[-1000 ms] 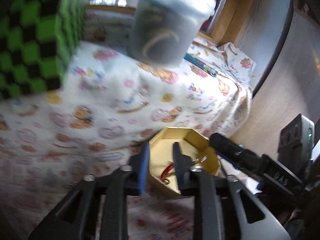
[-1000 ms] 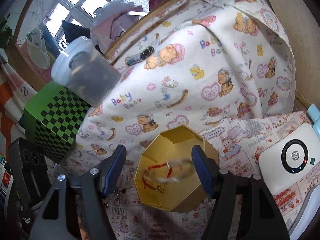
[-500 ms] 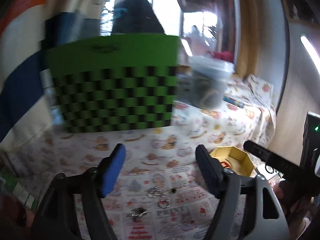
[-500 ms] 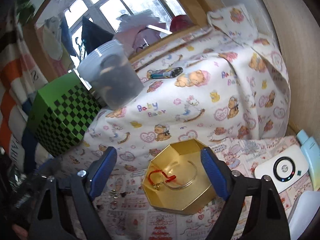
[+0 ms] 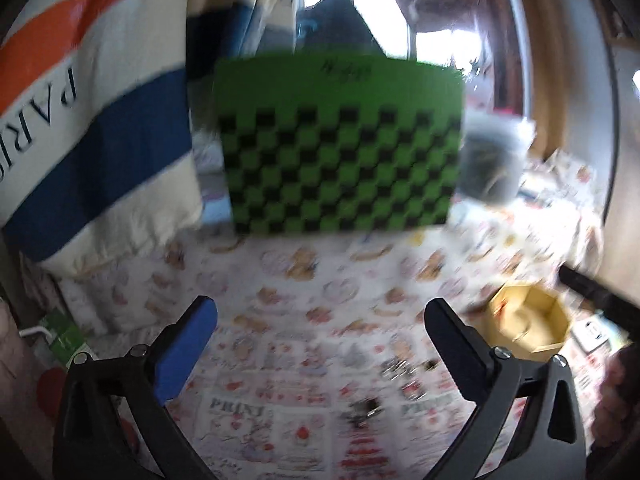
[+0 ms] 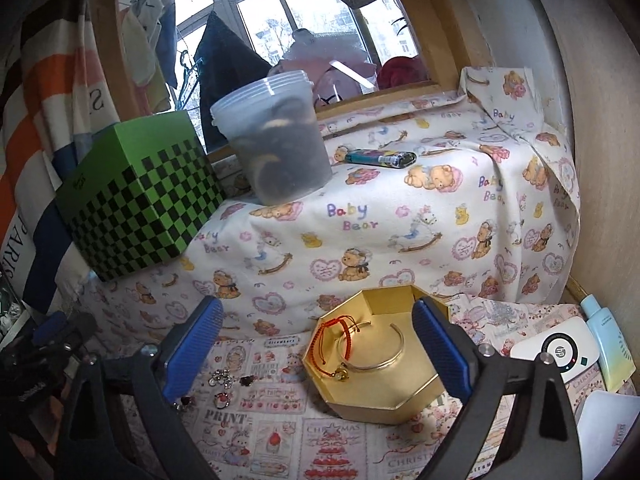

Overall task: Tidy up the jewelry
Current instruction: 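Open both tools and withdraw them from the gold box toward the jewelry pile, then close the left tool on a silver chain charm in the pile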

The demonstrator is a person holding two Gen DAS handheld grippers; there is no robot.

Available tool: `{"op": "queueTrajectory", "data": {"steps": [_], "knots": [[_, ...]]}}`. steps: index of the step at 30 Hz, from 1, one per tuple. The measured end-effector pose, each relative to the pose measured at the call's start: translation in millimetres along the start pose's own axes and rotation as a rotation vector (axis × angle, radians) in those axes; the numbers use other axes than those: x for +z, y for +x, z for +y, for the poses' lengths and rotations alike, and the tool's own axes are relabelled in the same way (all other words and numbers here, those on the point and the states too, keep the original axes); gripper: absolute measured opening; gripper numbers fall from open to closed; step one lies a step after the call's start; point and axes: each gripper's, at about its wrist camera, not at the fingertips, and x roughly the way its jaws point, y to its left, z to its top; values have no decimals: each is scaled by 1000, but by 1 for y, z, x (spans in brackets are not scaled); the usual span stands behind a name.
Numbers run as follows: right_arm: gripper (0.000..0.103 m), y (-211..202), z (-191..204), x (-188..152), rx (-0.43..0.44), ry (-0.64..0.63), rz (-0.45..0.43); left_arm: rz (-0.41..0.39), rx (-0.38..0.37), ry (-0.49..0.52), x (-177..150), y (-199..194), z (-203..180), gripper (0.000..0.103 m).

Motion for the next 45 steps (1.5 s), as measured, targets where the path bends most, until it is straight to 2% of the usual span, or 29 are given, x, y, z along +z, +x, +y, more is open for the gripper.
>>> {"op": "queueTrajectory", "data": {"steps": [4, 9, 16, 24, 27, 31, 37, 42, 45], "knots": [[100, 1, 8, -4, -19, -37, -6, 36, 32, 11, -8, 15, 7, 103], [100, 7, 14, -9, -48, -73, 8, 96, 19, -20, -14, 25, 14, 103], [100, 9, 19, -13, -76, -104, 16, 154, 26, -1, -22, 36, 12, 103], [100, 11, 22, -14, -67, -115, 24, 234, -11, -31, -29, 54, 14, 103], [100, 12, 21, -15, -67, -114, 30, 281, -56, -55, -32, 61, 17, 103], [100, 15, 23, -17, -75, -124, 40, 305, -113, -61, -34, 63, 15, 102], [100, 16, 28, -20, -56, -143, 54, 393, -164, -26, -43, 70, 3, 74], [100, 20, 31, -22, -48, -149, 75, 432, -202, -42, -48, 74, -1, 44], [100, 22, 33, -24, -50, -159, 86, 472, -240, -74, -53, 78, 3, 35]]}}
